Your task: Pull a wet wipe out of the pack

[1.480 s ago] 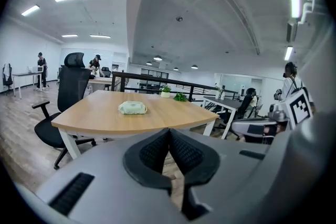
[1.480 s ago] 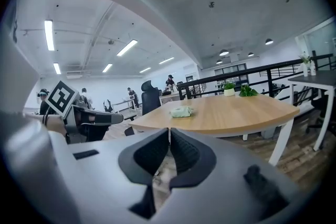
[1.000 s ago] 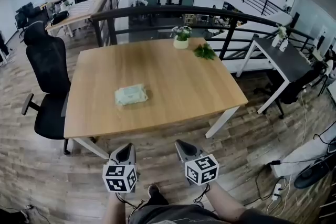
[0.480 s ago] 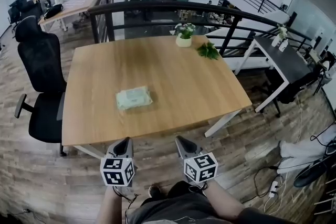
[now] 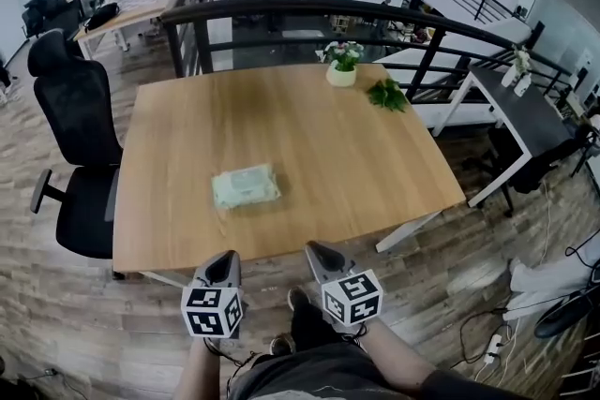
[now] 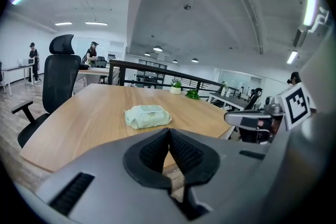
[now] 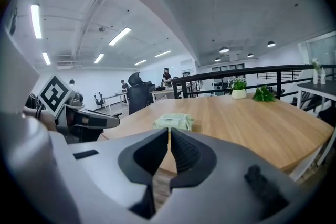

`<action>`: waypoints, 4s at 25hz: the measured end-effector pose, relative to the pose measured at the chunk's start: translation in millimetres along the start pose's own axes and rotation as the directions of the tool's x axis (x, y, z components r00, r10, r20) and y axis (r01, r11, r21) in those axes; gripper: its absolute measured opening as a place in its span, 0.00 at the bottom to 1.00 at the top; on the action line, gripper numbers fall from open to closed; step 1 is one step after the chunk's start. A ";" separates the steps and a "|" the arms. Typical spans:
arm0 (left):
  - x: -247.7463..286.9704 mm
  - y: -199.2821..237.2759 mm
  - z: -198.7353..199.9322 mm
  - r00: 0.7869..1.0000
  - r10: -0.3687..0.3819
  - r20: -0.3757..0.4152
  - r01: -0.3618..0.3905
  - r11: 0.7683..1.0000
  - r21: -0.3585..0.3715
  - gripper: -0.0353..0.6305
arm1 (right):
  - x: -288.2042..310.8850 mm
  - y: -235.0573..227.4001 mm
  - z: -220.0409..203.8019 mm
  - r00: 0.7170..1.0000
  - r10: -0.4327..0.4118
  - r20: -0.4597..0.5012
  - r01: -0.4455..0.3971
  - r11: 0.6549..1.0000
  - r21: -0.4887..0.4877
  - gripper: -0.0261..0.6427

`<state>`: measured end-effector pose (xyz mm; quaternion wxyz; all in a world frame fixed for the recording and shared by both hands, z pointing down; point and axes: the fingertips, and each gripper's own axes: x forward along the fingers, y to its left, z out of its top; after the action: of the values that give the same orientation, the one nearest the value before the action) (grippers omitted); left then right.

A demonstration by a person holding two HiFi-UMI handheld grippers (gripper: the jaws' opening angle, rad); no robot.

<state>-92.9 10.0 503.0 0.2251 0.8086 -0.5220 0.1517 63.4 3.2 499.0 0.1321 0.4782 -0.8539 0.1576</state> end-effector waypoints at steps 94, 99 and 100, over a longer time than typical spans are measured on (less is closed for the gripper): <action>185.2 121.8 20.9 0.922 -0.044 -0.385 0.077 0.994 0.071 0.07 | 260.6 5.6 3.4 0.821 0.218 -0.527 -0.523 0.659 -0.541 0.44; 185.7 120.9 19.7 0.922 -0.030 -0.386 0.069 0.994 0.087 0.07 | 262.6 4.9 0.4 0.800 0.263 -0.539 -0.556 0.665 -0.499 0.44; 186.1 120.7 19.6 0.922 -0.028 -0.385 0.067 0.994 0.088 0.07 | 262.8 4.3 -0.1 0.794 0.271 -0.544 -0.562 0.670 -0.486 0.44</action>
<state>-126.7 -187.4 600.5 0.2861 0.7859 -0.4400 0.3271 -73.7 -198.3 597.4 0.4257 0.1455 -0.8931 -0.0080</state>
